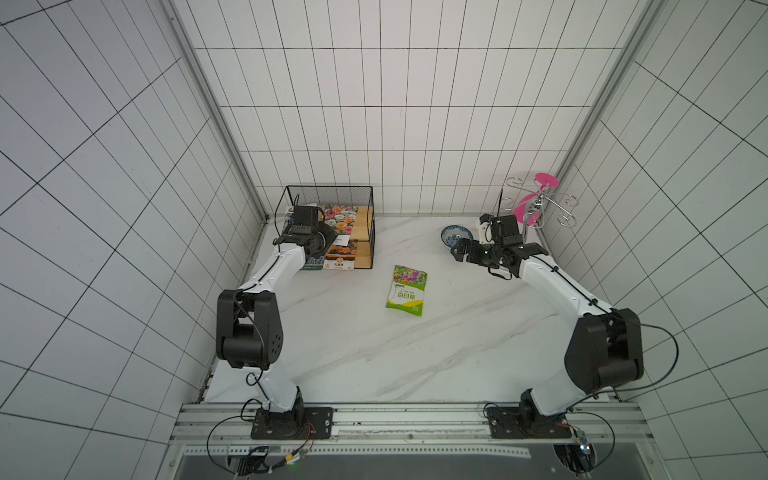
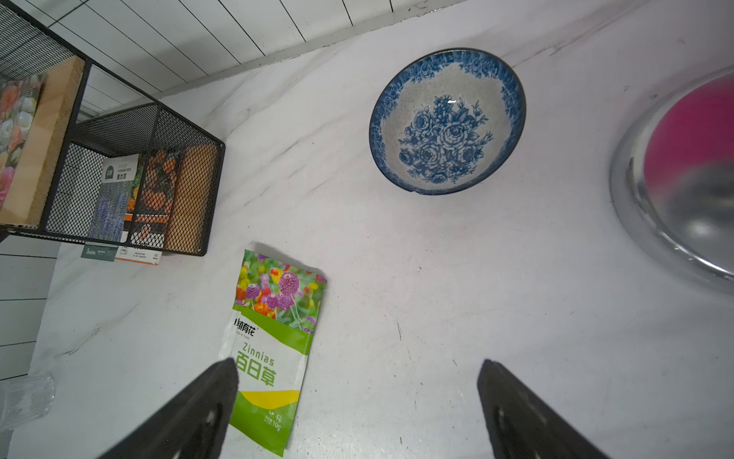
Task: Take the seed bag off the shelf
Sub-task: Pick up the seed packet from the shelf.
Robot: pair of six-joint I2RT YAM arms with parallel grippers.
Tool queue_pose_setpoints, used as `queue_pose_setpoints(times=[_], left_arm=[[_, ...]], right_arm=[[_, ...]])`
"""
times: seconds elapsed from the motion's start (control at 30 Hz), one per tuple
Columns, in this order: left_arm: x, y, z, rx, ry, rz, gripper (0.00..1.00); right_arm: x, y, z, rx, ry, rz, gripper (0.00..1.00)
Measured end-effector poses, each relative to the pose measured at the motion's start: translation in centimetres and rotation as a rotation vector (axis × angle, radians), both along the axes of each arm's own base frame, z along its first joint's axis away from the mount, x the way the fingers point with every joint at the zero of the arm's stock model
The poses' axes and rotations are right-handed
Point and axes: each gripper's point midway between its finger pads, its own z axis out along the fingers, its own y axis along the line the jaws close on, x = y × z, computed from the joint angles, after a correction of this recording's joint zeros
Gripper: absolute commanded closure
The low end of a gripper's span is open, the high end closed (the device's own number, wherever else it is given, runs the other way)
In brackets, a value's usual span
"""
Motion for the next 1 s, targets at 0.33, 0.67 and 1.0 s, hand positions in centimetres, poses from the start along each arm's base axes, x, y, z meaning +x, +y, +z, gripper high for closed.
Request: queue_pose_setpoints(times=[0.33,0.67,1.0], left_arm=[[-0.7,-0.1,0.6,-0.003,-0.016,-0.012,0.89],[-2.2,-0.8,1.0,-0.02,-0.023,-0.062,1.0],[-2.9,-1.9,2.1,-0.055,-0.064,-0.127,1.0]], right_arm=[[0.0,0.0,-0.1,-0.001,0.001,0.0,0.01],[-0.2,-0.1,-0.5,-0.004,0.012,0.0,0.01],[-0.6,-0.2,-1.2,-0.009,0.026,-0.001,0.01]])
